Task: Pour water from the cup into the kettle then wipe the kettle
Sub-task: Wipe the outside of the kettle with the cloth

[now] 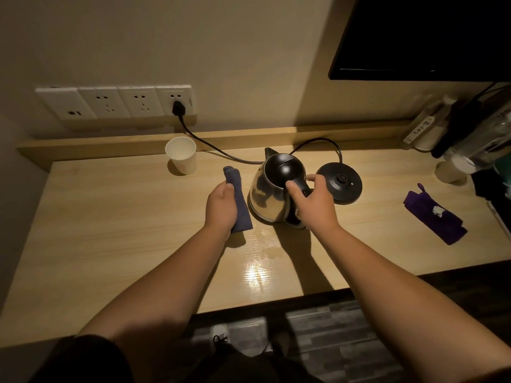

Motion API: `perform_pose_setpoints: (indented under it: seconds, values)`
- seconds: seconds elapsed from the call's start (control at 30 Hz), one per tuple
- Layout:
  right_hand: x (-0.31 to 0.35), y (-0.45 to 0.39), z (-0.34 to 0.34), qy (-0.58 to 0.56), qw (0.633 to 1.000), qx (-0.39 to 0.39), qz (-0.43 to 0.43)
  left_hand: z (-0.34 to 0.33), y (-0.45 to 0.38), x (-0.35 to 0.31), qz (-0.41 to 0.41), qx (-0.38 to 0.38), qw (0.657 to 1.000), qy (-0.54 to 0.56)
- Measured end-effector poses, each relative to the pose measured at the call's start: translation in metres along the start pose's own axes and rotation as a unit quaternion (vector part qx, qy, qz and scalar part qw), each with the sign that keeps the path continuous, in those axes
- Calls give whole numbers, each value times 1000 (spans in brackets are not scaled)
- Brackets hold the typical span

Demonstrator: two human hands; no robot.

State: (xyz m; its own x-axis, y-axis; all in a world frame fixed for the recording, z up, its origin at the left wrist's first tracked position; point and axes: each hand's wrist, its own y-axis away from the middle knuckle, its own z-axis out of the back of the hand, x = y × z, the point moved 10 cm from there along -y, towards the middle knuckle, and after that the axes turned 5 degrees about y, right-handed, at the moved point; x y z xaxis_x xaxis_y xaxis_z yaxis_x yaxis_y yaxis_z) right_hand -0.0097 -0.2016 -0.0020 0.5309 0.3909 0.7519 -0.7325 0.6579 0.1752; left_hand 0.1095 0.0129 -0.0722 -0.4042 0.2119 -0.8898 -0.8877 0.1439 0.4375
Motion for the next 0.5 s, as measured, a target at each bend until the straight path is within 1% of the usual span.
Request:
perform_pose_setpoints:
  seconds: [0.2,0.37,0.5]
  values:
    - [-2,4,0,-49,998,-28,-9,-10,8,-30,-83,-12,993,-83]
    - [-10,-3,15,-73,997,-39,-10,-29,9,-57,-145,-4,983,-111]
    - [-25,-9,25,-106,992,-57,-42,-54,12,-81,-198,12,972,-125]
